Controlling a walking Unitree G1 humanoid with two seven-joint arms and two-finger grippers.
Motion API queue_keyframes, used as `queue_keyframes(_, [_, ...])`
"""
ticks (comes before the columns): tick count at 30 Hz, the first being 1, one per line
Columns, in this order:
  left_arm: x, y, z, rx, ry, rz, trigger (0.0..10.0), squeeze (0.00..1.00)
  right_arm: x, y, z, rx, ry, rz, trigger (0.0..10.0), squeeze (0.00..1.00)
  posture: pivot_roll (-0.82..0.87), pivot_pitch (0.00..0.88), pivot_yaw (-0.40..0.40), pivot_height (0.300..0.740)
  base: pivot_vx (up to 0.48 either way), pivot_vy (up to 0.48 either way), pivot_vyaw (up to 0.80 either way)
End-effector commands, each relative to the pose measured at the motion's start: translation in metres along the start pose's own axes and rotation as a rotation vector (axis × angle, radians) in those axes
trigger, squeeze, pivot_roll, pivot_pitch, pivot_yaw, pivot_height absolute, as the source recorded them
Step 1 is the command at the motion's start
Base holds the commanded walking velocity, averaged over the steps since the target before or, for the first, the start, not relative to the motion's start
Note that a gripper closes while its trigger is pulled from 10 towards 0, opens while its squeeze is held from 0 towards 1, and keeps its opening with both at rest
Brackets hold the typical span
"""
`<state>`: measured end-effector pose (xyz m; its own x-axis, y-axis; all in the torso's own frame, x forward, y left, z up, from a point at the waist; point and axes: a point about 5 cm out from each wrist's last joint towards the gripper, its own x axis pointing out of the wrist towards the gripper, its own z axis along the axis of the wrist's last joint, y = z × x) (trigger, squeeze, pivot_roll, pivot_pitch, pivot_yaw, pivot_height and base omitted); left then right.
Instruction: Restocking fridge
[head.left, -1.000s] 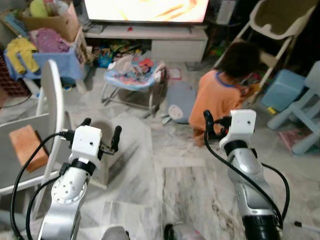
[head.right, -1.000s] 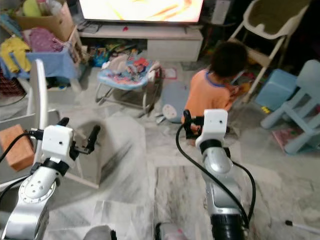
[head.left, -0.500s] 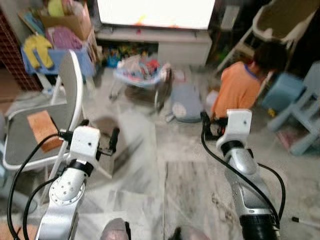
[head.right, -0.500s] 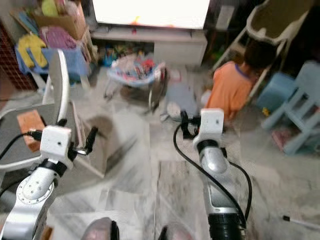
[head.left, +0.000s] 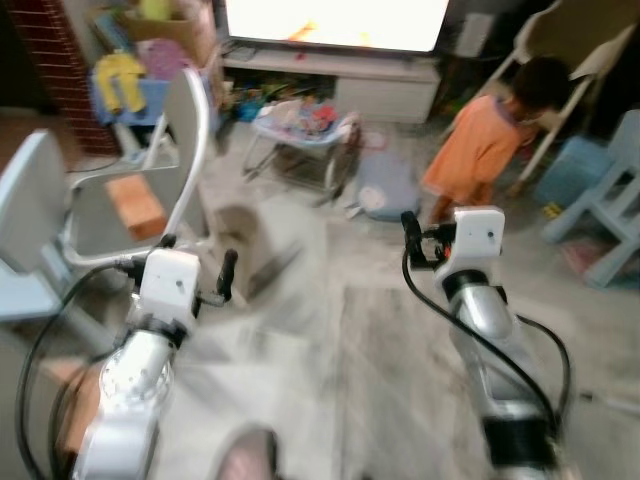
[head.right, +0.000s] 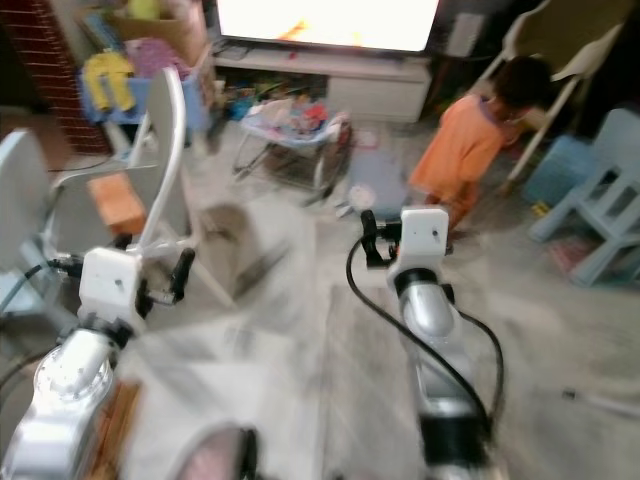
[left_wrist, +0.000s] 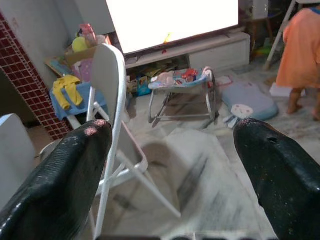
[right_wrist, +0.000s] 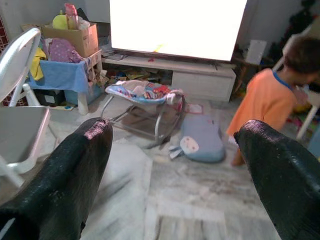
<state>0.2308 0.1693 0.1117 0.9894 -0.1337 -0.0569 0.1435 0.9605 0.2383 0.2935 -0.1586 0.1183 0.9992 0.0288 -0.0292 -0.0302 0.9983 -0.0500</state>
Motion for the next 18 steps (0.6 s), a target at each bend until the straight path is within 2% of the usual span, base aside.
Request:
queue_keyframes(1, [0.003, 0.001, 0.007, 0.025, -0.026, -0.002, 10.0, 0.0, 0.0, 0.002, 0.002, -0.002, -0.013, 0.009, 10.0, 0.0, 0.15, 0.036, -0.033, 0.74, -0.356, 0.0, 0.8])
queue_keyframes(5, [0.002, 0.003, 0.005, 0.044, -0.025, 0.008, 10.0, 0.0, 0.0, 0.005, -0.003, 0.009, -0.001, 0.014, 10.0, 0.0, 0.18, 0.017, -0.041, 0.74, -0.362, 0.0, 0.8])
queue_keyframes(9, [0.0, 0.011, 0.006, 0.06, -0.027, 0.051, 10.0, 0.0, 0.007, 0.016, -0.005, 0.03, -0.003, 0.049, 10.0, 0.0, 0.25, 0.0, -0.062, 0.74, -0.328, 0.0, 0.8])
queue_keyframes(12, [-0.002, 0.018, 0.006, 0.056, -0.022, 0.093, 10.0, 0.0, 0.015, 0.028, -0.004, 0.045, -0.009, 0.083, 10.0, 0.0, 0.3, 0.0, -0.075, 0.74, 0.0, 0.0, 0.8])
queue_keyframes(14, [-0.01, 0.033, -0.004, 0.008, 0.047, 0.16, 10.0, 0.0, 0.028, 0.042, 0.004, 0.065, -0.034, 0.125, 10.0, 0.0, 0.34, 0.0, -0.086, 0.74, 0.0, 0.0, 0.35])
queue_keyframes(15, [-0.01, 0.033, -0.004, 0.008, 0.047, 0.16, 10.0, 0.0, 0.028, 0.042, 0.004, 0.065, -0.034, 0.125, 10.0, 0.0, 0.34, 0.0, -0.086, 0.74, 0.0, 0.0, 0.0])
queue_keyframes(16, [-0.013, 0.044, -0.009, -0.027, 0.072, 0.184, 10.0, 0.0, 0.033, 0.048, 0.01, 0.075, -0.053, 0.143, 10.0, 0.0, 0.35, 0.0, -0.087, 0.74, 0.0, 0.0, 0.0])
queue_keyframes(18, [-0.013, 0.051, -0.012, -0.097, 0.101, 0.173, 10.0, 0.0, 0.036, 0.053, 0.017, 0.082, -0.076, 0.163, 10.0, 0.0, 0.35, 0.0, -0.086, 0.74, 0.0, 0.0, 0.72])
